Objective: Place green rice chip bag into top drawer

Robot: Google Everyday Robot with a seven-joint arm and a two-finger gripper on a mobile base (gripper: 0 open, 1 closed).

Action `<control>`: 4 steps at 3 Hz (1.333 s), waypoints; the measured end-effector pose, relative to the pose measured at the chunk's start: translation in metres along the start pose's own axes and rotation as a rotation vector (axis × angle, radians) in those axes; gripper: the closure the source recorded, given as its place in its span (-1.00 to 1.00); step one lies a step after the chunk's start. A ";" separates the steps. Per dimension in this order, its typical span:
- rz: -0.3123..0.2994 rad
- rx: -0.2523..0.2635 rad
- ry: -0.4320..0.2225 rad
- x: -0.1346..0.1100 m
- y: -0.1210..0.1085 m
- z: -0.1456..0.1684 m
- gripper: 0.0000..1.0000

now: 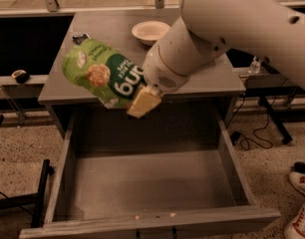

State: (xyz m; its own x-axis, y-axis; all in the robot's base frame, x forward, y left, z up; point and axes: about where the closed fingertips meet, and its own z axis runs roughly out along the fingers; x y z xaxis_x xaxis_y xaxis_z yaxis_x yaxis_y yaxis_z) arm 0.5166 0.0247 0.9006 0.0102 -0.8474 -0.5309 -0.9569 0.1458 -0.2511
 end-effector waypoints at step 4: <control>-0.152 -0.103 0.163 0.076 0.045 0.078 1.00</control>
Offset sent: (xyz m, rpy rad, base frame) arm -0.0177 -0.0299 -0.0368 -0.1055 0.0115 0.0483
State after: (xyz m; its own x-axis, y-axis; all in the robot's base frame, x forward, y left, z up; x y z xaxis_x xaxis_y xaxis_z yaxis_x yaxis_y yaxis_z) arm 0.4965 0.0065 0.7860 0.1177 -0.9281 -0.3532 -0.9725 -0.0357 -0.2303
